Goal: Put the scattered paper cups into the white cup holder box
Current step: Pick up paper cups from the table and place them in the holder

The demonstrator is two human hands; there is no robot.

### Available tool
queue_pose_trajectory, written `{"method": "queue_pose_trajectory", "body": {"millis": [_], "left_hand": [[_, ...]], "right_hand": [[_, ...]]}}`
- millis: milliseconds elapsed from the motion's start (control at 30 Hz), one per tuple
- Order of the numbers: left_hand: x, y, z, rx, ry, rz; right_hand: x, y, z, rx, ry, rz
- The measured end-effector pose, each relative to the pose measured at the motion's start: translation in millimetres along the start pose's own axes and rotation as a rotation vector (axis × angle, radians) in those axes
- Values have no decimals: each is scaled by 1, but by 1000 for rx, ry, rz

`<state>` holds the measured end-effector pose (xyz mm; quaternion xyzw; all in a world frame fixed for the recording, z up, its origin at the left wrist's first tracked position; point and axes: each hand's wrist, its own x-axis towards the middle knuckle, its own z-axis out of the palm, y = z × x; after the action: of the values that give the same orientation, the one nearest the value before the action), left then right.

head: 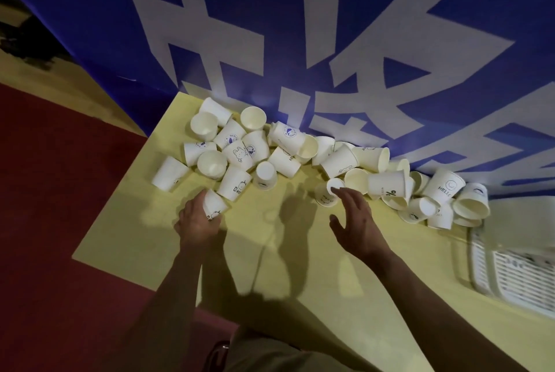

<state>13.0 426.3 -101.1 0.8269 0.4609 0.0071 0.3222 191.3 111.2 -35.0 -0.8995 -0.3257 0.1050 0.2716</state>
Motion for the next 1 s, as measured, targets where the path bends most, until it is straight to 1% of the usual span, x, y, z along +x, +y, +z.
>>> {"method": "queue_pose_trajectory", "body": {"millis": [33,133,167,233,333,367,467,567,667,767,867,1000], "left_hand": [[-3,-1,0,7,16,-9],[-19,0,3,-24,88,37],[-25,2,1,-56,75,38],[-31,5,-3,-97,0,32],[-43,11,-5,-74,-48,3],[-49,14,-4,-88,-58,26],[-65,25,9,-217,-105,196],[-81,50,20,-366,-207,250],[-98,77,33,-381,-315,341],[-114,92,43,-311,-370,470],[-129,98,51,-294,-357,544],[-144,97,47,-315,-257,556]], "right_hand": [[5,1,1,-41,-3,9],[22,0,3,-175,-10,23],[29,2,4,-214,-16,9],[38,6,6,-265,-28,-1],[46,9,10,-284,-46,39],[47,11,13,-286,-47,37],[44,11,17,-283,-44,3],[30,8,16,-286,-16,-4],[7,11,10,-299,4,16],[-4,22,6,-352,-59,17],[8,26,6,-365,-103,32],[36,19,11,-434,-132,37]]}}
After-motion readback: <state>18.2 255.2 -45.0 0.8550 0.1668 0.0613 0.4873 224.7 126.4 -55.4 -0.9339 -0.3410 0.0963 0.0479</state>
